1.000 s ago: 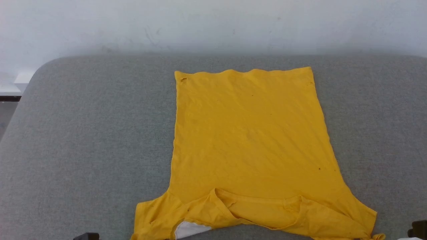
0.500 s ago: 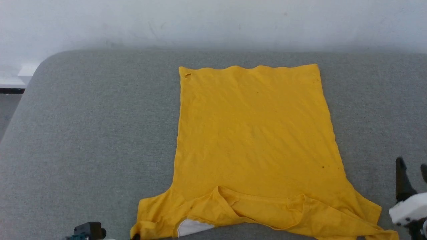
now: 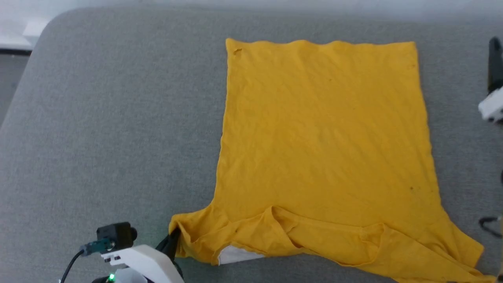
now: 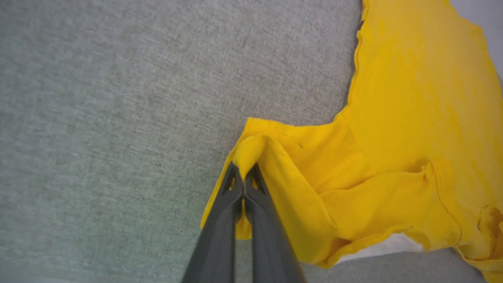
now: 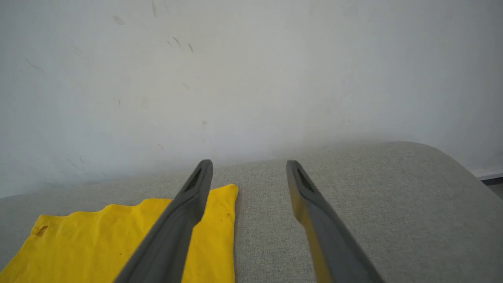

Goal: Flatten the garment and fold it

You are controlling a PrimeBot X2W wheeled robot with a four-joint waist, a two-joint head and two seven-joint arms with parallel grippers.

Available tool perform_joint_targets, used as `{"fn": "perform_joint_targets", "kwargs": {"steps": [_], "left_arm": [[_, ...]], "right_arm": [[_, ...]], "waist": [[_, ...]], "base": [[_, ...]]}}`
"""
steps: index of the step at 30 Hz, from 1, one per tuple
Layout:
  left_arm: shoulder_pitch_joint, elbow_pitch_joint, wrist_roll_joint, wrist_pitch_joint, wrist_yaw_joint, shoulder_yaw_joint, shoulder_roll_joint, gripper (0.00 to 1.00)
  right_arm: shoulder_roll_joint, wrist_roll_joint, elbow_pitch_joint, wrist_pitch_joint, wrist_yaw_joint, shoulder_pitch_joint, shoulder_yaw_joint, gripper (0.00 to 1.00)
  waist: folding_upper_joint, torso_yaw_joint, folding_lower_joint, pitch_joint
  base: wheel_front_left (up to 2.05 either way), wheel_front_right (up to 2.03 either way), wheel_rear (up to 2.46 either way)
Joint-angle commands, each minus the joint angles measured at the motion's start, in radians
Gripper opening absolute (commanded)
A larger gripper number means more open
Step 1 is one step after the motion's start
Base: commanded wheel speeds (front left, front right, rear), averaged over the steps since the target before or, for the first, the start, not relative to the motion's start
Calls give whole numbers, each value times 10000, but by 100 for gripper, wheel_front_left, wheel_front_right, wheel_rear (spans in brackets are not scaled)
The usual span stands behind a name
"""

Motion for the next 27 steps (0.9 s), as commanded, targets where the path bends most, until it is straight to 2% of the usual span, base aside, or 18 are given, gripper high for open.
{"fn": "perform_joint_targets", "kwargs": {"steps": [1,8,14,20,26,27], "left_arm": [[-230,-137,89,-74,-42,-61,-65,0],[-702,-500,166,-333,-154,-383,-350,0],[-995,-502,168,-629,-285,-667,-597,0],[-1186,-402,125,-829,-364,-788,-700,0],[-1296,-317,72,-953,-420,-863,-749,0],[-1309,-303,66,-975,-422,-865,-753,0]], "right_arm": [[-137,-197,294,113,-9,-483,-13,100],[-683,-912,1864,1758,-9,-2778,-247,100],[-962,-1714,2461,3639,-9,-3926,-519,100],[-942,-2666,2414,5481,-9,-4425,-1090,100],[-716,-3413,1761,6466,-9,-4444,-1614,100],[-691,-3513,1641,6621,-9,-4413,-1684,95]], "waist": [[-2,756,-2,962],[-2,1466,-2,2145],[-2,1829,-2,2880],[-2,2047,-2,3278],[-2,2101,-2,3465],[-2,2101,-2,3477]], "base": [[0,0,0],[0,0,0],[0,0,0],[0,0,0],[0,0,0],[0,0,0]]}}
